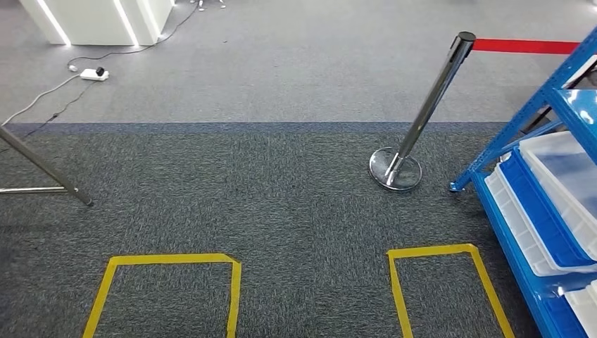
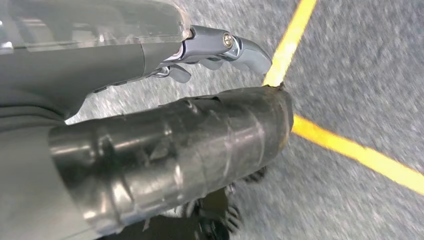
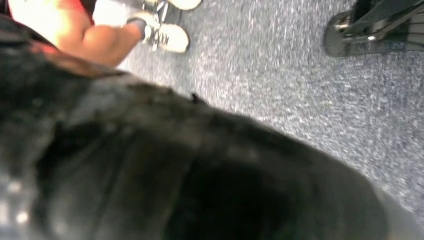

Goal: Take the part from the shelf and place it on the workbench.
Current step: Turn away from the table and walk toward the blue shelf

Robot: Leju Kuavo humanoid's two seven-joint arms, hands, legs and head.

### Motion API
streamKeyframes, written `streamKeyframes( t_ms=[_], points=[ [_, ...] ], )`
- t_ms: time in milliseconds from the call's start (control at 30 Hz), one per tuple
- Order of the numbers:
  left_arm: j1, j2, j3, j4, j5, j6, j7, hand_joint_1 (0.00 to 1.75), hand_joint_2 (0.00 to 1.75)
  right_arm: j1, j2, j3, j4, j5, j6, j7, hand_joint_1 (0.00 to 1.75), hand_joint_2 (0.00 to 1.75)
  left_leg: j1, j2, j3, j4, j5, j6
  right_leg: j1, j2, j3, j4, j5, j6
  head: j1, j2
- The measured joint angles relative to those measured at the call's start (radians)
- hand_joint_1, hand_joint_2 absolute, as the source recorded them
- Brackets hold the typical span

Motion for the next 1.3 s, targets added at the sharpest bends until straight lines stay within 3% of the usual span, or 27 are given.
streamKeyframes(
  t_ms=[33,67,133,167,200,267,300,367,433,467,500,533,633,700,767,800,867,933,967,1000,1033,1067,1100,1167,1233,1300],
  points=[
    [0.000,0.000,0.002,0.000,0.019,-0.014,-0.003,0.00,0.00,0.001,0.000,-0.006,0.000,-0.007,0.012,-0.003,0.00,0.00,-0.001,0.013,0.000,0.001,-0.001,-0.001,0.000,-0.003,0.015,-0.022,0.019,0.000,0.000,0.000],
    [-0.001,-0.001,0.003,0.000,0.038,-0.029,-0.005,0.00,0.00,0.002,0.000,-0.012,0.000,-0.012,0.025,-0.005,0.00,0.00,-0.001,0.025,0.001,0.001,-0.003,-0.002,0.001,-0.010,0.048,-0.078,0.049,-0.002,0.000,0.000],
    [-0.002,-0.003,0.004,0.000,0.079,-0.061,-0.007,0.00,0.00,0.000,0.000,-0.019,0.000,-0.019,0.051,-0.008,0.00,0.00,-0.003,0.045,0.005,0.003,-0.007,-0.008,0.008,-0.046,0.125,-0.214,0.095,-0.012,0.000,0.000],
    [-0.002,-0.004,0.004,0.000,0.103,-0.078,-0.008,0.00,0.00,-0.001,0.000,-0.022,0.000,-0.022,0.062,-0.011,0.00,0.00,-0.005,0.053,0.007,0.003,-0.010,-0.012,0.013,-0.058,0.147,-0.255,0.104,-0.018,0.000,0.000],
    [-0.003,-0.006,0.005,0.000,0.123,-0.093,-0.006,0.00,0.00,-0.002,0.001,-0.025,0.000,-0.027,0.073,-0.014,0.00,0.00,-0.006,0.060,0.010,0.004,-0.012,-0.017,0.017,-0.064,0.156,-0.274,0.105,-0.023,0.000,0.000],
    [-0.006,-0.011,0.005,0.000,0.146,-0.115,0.003,0.00,0.00,-0.001,0.002,-0.033,0.000,-0.038,0.090,-0.023,0.00,0.00,-0.007,0.074,0.015,0.002,-0.016,-0.028,0.019,-0.047,0.156,-0.278,0.107,-0.032,0.000,0.000],
    [-0.007,-0.014,0.005,0.000,0.150,-0.119,0.011,0.00,0.00,0.000,0.003,-0.037,0.000,-0.044,0.096,-0.027,0.00,0.00,-0.006,0.069,0.017,0.008,-0.022,-0.034,0.016,-0.038,0.160,-0.283,0.110,-0.037,0.000,0.000],
    [-0.006,-0.017,0.005,0.000,0.153,-0.118,0.025,0.00,0.00,-0.002,0.005,-0.042,0.000,-0.050,0.102,-0.031,0.00,0.00,-0.003,0.030,-0.006,0.069,-0.064,-0.043,0.009,-0.021,0.166,-0.293,0.116,-0.048,-0.001,0.000],
    [-0.001,-0.020,0.005,0.000,0.154,-0.110,0.037,0.00,0.00,-0.004,0.006,-0.043,0.000,-0.051,0.103,-0.032,0.00,0.00,0.001,-0.012,-0.067,0.199,-0.130,-0.048,0.007,-0.003,0.165,-0.294,0.118,-0.052,-0.002,0.000],
    [0.001,-0.021,0.005,0.000,0.155,-0.106,0.041,0.00,0.00,-0.004,0.006,-0.045,0.000,-0.052,0.103,-0.033,0.00,0.00,0.003,-0.019,-0.096,0.257,-0.150,-0.050,0.007,0.008,0.165,-0.293,0.118,-0.052,-0.001,0.000],
    [0.002,-0.022,0.005,0.000,0.156,-0.102,0.044,0.00,0.00,-0.004,0.007,-0.049,0.000,-0.054,0.104,-0.034,0.00,0.00,0.004,-0.021,-0.112,0.286,-0.150,-0.051,0.007,0.019,0.165,-0.291,0.118,-0.052,-0.002,0.000],
    [0.003,-0.023,0.005,0.000,0.157,-0.098,0.046,0.00,0.00,-0.004,0.007,-0.054,0.000,-0.056,0.105,-0.034,0.00,0.00,0.006,-0.022,-0.112,0.278,-0.131,-0.052,0.006,0.031,0.165,-0.289,0.117,-0.051,-0.002,0.000],
    [0.004,-0.024,0.005,0.000,0.158,-0.091,0.053,0.00,0.00,-0.004,0.008,-0.066,0.000,-0.060,0.112,-0.039,0.00,0.00,0.012,-0.053,-0.039,0.096,-0.027,-0.051,0.003,0.065,0.164,-0.275,0.110,-0.040,-0.002,0.000],
    [0.002,-0.024,0.005,0.000,0.157,-0.089,0.054,0.00,0.00,-0.005,0.008,-0.070,0.000,-0.061,0.117,-0.042,0.00,0.00,0.012,-0.077,-0.012,0.031,-0.009,-0.044,0.003,0.081,0.156,-0.266,0.107,-0.028,-0.001,0.000],
    [-0.001,-0.024,0.005,0.000,0.157,-0.088,0.055,0.00,0.00,-0.004,0.008,-0.075,0.000,-0.061,0.119,-0.044,0.00,0.00,0.009,-0.071,-0.012,0.029,-0.008,-0.032,0.001,0.093,0.149,-0.267,0.110,-0.016,-0.001,0.000],
    [-0.002,-0.024,0.005,0.000,0.157,-0.088,0.055,0.00,0.00,-0.003,0.008,-0.078,0.000,-0.062,0.119,-0.044,0.00,0.00,0.009,-0.063,-0.011,0.026,-0.005,-0.024,0.000,0.091,0.147,-0.264,0.109,-0.011,-0.001,0.000],
    [-0.002,-0.025,0.005,0.000,0.156,-0.088,0.054,0.00,0.00,-0.002,0.008,-0.082,0.000,-0.062,0.118,-0.044,0.00,0.00,0.011,-0.044,-0.010,0.016,0.001,-0.010,0.001,0.057,0.126,-0.219,0.078,-0.003,0.000,0.000],
    [0.000,-0.025,0.004,0.000,0.153,-0.091,0.052,0.00,0.00,-0.004,0.011,-0.083,0.000,-0.063,0.119,-0.048,0.00,0.00,0.008,-0.025,-0.011,0.012,0.003,-0.002,0.002,0.014,0.069,-0.100,0.013,0.002,0.001,0.000],
    [0.002,-0.025,0.004,0.000,0.151,-0.093,0.052,0.00,0.00,-0.005,0.012,-0.083,0.000,-0.063,0.120,-0.052,0.00,0.00,0.005,-0.015,-0.013,0.013,0.003,-0.001,0.001,0.006,0.039,-0.037,-0.014,0.003,0.001,0.000],
    [0.003,-0.026,0.003,0.000,0.148,-0.096,0.051,0.00,0.00,-0.005,0.012,-0.084,0.000,-0.064,0.120,-0.054,0.00,0.00,0.003,-0.006,-0.014,0.013,0.003,0.000,0.001,0.002,0.021,0.003,-0.024,0.004,0.001,0.000],
    [0.003,-0.026,0.002,0.000,0.146,-0.098,0.051,0.00,0.00,-0.005,0.012,-0.084,0.000,-0.064,0.121,-0.056,0.00,0.00,0.001,0.003,-0.013,0.013,0.002,0.001,0.002,0.000,0.022,0.006,-0.015,0.002,0.001,0.000],
    [0.003,-0.026,0.002,0.000,0.144,-0.100,0.051,0.00,0.00,-0.004,0.012,-0.084,0.000,-0.064,0.121,-0.057,0.00,0.00,0.000,0.009,-0.012,0.013,0.001,0.001,0.003,-0.002,0.044,-0.031,0.012,-0.001,0.001,0.000],
    [0.003,-0.027,0.001,0.000,0.142,-0.101,0.051,0.00,0.00,-0.004,0.012,-0.084,0.000,-0.064,0.121,-0.057,0.00,0.00,-0.001,0.015,-0.009,0.013,0.000,0.001,0.005,-0.008,0.081,-0.099,0.048,-0.008,0.001,0.000],
    [0.001,-0.029,0.000,0.000,0.141,-0.102,0.051,0.00,0.00,-0.005,0.011,-0.084,-0.001,-0.064,0.121,-0.058,0.00,0.00,-0.005,0.026,-0.006,0.014,-0.002,-0.003,0.017,-0.031,0.148,-0.229,0.093,-0.023,0.001,0.000],
    [0.000,-0.032,-0.001,0.000,0.140,-0.102,0.051,0.00,0.00,-0.008,0.011,-0.085,-0.001,-0.064,0.121,-0.060,0.00,0.00,-0.006,0.037,-0.006,0.013,-0.004,-0.011,0.027,-0.042,0.166,-0.274,0.098,-0.034,0.000,0.000],
    [-0.001,-0.033,-0.004,0.000,0.140,-0.102,0.051,0.00,0.00,-0.008,0.011,-0.087,-0.001,-0.064,0.121,-0.061,0.00,0.00,-0.005,0.043,-0.003,0.013,-0.006,-0.022,0.025,-0.030,0.168,-0.283,0.104,-0.042,0.000,0.000]
  ],
)
